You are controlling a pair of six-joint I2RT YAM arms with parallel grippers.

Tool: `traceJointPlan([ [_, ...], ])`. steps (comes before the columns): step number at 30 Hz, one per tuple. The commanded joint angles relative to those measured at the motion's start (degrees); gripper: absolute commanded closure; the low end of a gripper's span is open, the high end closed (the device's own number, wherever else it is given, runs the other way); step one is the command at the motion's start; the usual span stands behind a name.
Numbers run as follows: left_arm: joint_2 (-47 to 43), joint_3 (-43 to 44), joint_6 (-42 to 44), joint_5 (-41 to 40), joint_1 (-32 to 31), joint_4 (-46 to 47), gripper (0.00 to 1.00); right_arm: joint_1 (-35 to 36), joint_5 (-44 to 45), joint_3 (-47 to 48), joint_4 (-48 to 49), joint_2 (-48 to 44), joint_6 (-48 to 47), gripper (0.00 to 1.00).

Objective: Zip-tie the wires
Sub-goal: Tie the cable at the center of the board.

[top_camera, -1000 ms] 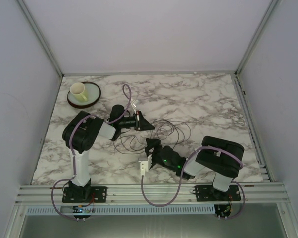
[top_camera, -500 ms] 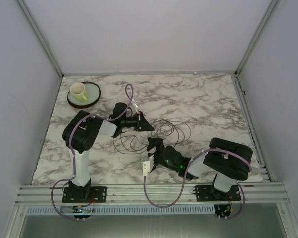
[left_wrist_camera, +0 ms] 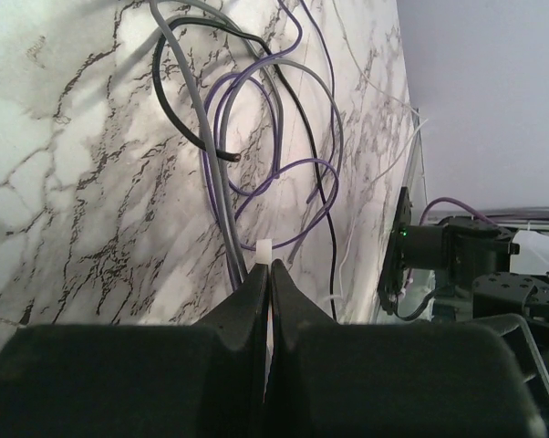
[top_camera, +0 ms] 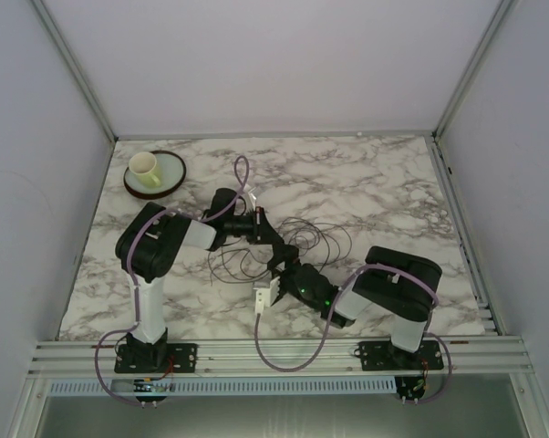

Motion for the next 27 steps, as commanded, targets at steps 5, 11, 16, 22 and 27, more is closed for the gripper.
traceJointPlan([
  [5,-2.0,2.2,-0.2,2.1,-0.5,-1.9,1.00,-3.7,-0.9,0.5,-5.0,1.1,-5.2,0.08],
  [11,-2.0,3.2,-1.9,2.8,-0.8,-2.1,1.00,-4.5,-1.7,0.9,-7.0,0.3,-5.9,0.08],
  [16,-2.0,4.1,-2.6,3.2,-1.1,-2.6,1.00,-3.4,-2.7,2.3,-5.5,1.2,-4.0,0.07],
  [22,-1.8,4.4,-3.3,3.1,-1.2,-2.0,1.00,-1.1,-4.9,2.6,-5.4,0.8,-2.5,0.07],
  [27,-1.5,4.4,-4.4,3.0,-1.4,-0.9,1.00,0.4,-5.1,1.9,-4.5,0.0,-0.7,0.07],
])
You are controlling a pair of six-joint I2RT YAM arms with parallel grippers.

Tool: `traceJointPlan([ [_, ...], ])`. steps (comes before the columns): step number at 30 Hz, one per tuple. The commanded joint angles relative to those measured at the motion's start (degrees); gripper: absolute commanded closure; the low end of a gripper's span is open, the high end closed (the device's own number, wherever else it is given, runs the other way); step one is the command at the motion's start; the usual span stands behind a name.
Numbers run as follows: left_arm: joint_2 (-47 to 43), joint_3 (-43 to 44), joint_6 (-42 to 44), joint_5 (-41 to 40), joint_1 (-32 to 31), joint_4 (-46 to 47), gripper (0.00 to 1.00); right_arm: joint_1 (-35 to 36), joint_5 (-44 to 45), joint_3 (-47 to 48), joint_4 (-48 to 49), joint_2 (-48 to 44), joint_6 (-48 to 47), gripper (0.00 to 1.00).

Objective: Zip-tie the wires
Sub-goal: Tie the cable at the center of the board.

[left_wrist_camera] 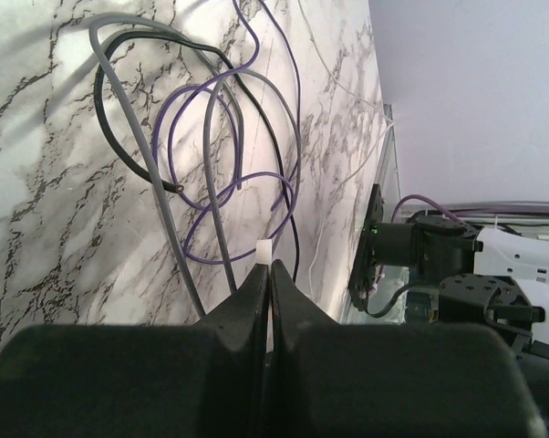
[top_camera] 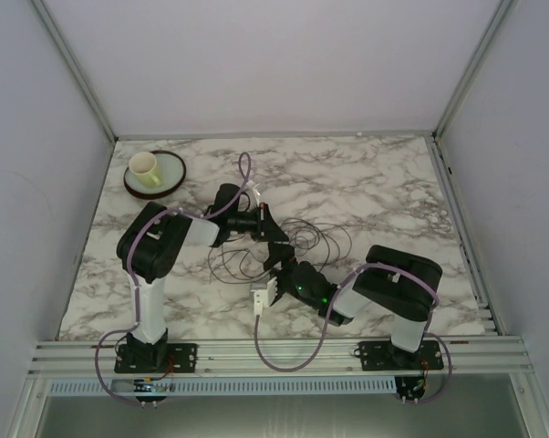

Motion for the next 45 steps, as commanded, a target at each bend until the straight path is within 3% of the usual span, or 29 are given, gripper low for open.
traceJointPlan([
  [1,-1.5,1.2,-1.2,1.0,-0.4,1.1,1.00,1.6,-2.5,-0.2,-1.2,-0.3,3.8,0.07],
  [25,0.3,0.9,-7.4,-2.9,-1.3,6.5,1.00,6.3,3.5,0.6,6.7,2.5,4.4,0.07],
  [32,0.3,0.2,-8.3,-4.7,-1.6,7.2,1.00,7.1,4.5,1.3,6.8,3.3,2.9,0.07],
  [40,0.1,-2.5,-14.3,-6.5,-2.0,14.7,1.00,7.5,6.2,0.8,7.7,3.9,1.3,0.07],
  [45,0.0,-2.3,-12.5,-7.1,-2.0,12.4,1.00,7.8,3.9,0.1,5.2,1.1,2.9,0.08],
])
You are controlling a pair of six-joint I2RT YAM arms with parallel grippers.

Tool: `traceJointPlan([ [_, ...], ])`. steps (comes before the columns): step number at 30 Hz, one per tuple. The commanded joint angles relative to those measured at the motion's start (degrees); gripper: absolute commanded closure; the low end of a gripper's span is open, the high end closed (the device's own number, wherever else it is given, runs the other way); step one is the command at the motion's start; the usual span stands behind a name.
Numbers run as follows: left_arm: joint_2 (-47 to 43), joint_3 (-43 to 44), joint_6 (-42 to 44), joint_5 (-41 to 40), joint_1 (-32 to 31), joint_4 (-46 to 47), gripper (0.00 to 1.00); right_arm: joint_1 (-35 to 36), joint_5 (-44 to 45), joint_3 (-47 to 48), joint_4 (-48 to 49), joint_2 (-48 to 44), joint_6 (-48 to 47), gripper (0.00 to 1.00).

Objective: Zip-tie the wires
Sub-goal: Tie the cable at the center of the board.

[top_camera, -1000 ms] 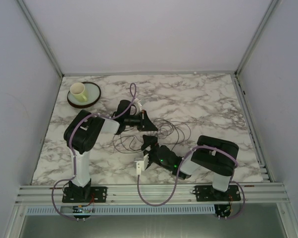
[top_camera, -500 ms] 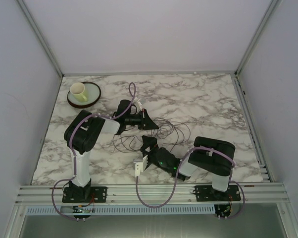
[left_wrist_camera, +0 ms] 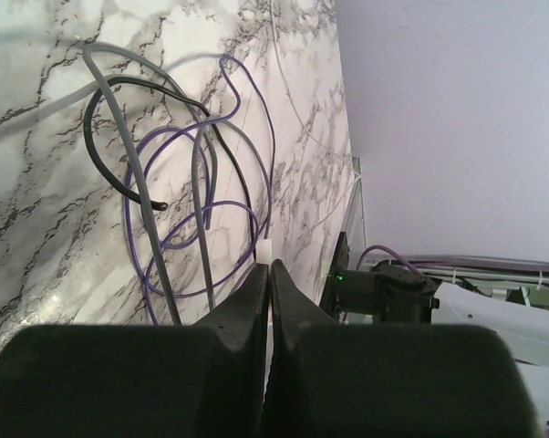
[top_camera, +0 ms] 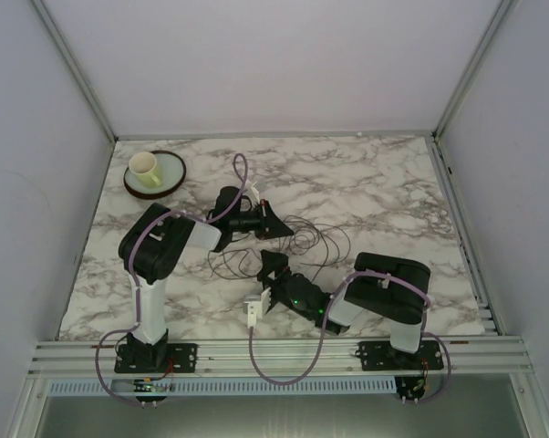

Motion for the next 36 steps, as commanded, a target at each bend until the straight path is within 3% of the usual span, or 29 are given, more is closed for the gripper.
traceJointPlan([
  [1,-0.1,-0.1,1.0,-1.2,-0.3,1.2,1.00,1.1,-1.8,-0.7,-0.3,-2.3,2.0,0.08],
  [13,0.2,0.6,2.4,-1.6,-0.4,-0.9,1.00,1.1,-6.3,-2.0,-7.0,-8.8,10.6,0.14],
  [22,0.1,1.3,3.5,-1.7,-0.3,-2.7,1.00,1.1,-7.2,-1.0,-9.7,-8.2,10.4,0.27],
  [32,0.5,1.3,3.5,-1.7,-0.4,-2.7,1.00,1.2,-7.2,-0.6,-12.9,-8.9,10.6,0.56],
  [36,0.6,1.4,3.5,-1.7,-0.3,-2.7,1.00,1.2,-7.3,-0.4,-13.6,-9.1,10.8,0.75],
])
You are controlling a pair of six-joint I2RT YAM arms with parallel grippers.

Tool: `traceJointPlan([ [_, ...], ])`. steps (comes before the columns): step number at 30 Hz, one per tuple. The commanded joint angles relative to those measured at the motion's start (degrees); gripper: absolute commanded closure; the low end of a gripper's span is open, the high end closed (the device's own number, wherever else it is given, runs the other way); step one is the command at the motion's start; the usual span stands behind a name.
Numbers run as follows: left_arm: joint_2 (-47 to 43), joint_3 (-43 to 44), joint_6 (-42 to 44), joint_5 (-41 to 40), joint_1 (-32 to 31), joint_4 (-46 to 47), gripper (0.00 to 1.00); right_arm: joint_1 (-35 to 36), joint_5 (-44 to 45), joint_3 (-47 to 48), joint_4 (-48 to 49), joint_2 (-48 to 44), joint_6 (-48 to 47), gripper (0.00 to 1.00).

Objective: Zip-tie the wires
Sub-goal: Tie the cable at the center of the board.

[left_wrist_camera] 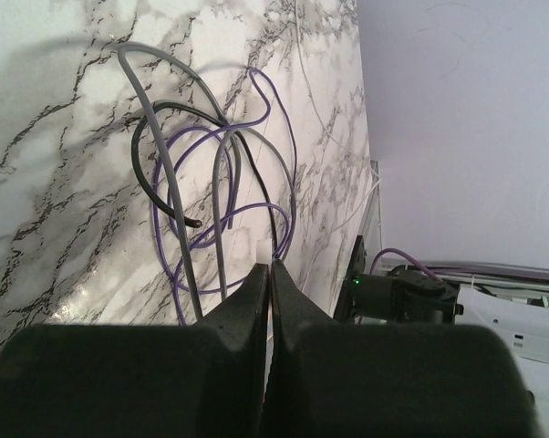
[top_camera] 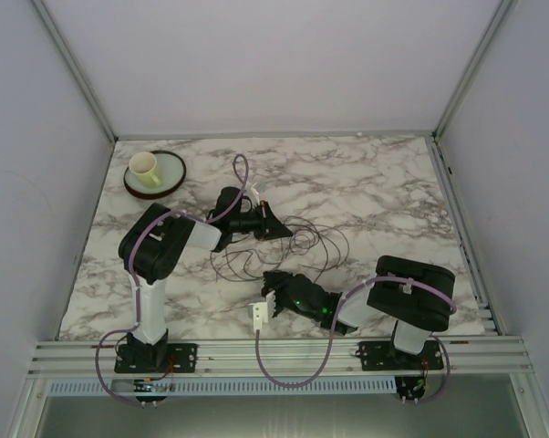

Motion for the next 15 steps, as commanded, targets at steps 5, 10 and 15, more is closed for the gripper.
traceJointPlan([
  [5,0.5,1.2,1.1,0.4,-0.3,0.1,1.00,0.7,-1.0,1.9,-1.0,-0.9,2.4,1.00],
  [10,0.1,0.8,1.6,0.7,-0.3,0.5,1.00,0.4,-1.7,1.8,-2.0,-2.1,5.6,1.00],
  [15,-1.2,0.7,3.4,0.9,-0.4,0.0,1.00,-2.9,-8.3,4.2,-9.9,-6.1,13.9,1.00],
])
